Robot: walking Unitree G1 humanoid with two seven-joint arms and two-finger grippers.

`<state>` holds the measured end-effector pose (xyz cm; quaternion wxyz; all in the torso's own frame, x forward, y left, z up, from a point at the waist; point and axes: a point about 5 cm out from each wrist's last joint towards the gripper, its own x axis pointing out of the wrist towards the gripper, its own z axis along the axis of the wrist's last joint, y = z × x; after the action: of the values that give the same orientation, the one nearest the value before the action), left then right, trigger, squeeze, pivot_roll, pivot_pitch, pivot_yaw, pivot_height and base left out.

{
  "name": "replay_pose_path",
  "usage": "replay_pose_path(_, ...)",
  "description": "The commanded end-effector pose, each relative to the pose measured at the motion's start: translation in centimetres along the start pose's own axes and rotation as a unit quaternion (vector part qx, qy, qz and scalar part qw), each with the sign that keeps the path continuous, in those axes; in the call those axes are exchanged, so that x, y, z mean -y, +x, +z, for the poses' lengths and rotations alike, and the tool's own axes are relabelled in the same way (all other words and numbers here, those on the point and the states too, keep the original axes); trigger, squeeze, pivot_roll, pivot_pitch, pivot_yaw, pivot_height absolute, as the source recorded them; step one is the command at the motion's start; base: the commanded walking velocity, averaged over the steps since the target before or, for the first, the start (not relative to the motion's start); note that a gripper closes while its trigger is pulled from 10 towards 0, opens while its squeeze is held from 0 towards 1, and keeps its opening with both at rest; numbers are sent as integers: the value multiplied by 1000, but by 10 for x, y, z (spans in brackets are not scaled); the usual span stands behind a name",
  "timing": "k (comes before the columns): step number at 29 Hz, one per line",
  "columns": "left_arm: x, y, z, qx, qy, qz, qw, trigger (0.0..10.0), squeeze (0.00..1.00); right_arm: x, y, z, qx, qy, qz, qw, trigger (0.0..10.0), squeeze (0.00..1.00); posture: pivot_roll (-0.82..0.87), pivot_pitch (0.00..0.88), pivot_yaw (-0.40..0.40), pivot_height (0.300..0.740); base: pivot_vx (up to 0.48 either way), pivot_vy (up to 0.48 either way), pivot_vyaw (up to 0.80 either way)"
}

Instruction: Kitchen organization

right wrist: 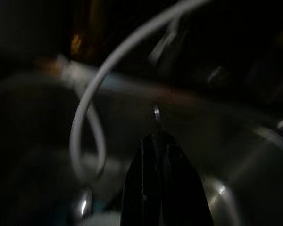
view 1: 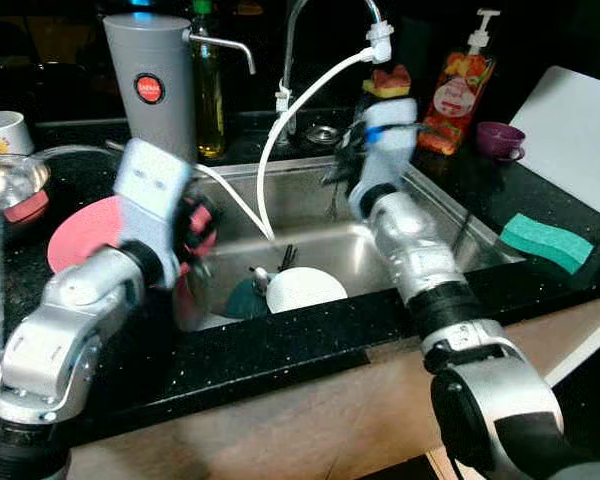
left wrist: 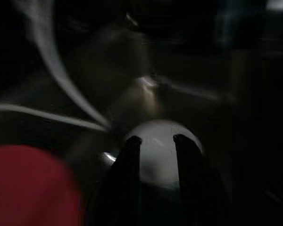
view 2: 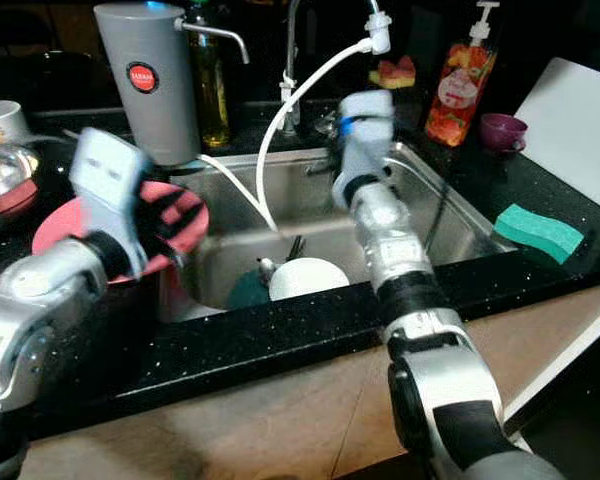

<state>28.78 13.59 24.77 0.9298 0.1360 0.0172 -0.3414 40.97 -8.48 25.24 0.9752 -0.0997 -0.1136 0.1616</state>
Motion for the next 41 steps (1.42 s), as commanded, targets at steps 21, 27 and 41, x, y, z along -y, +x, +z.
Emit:
replay_pose_path(21, 1, -4, -27, -107, -21, -2, 994, 10000, 0, -31, -9, -42, -77, 34, 42, 996, 10000, 1000, 3, 59, -55, 740, 0, 0, 0)
replay_pose_path(27, -15, -6, -12, -57, 6, 74, 996, 10000, 0, -34, -2, -29, -62, 129, 40, 989, 10000, 0, 5, 56, -56, 740, 0, 0, 0)
replay_pose_path(41, -57, -56, 5, -15, 115, 257, 960, 10000, 0, -85, 8, -6, -93, 392, 146, 903, 10000, 1000, 25, 47, -72, 740, 0, 0, 0)
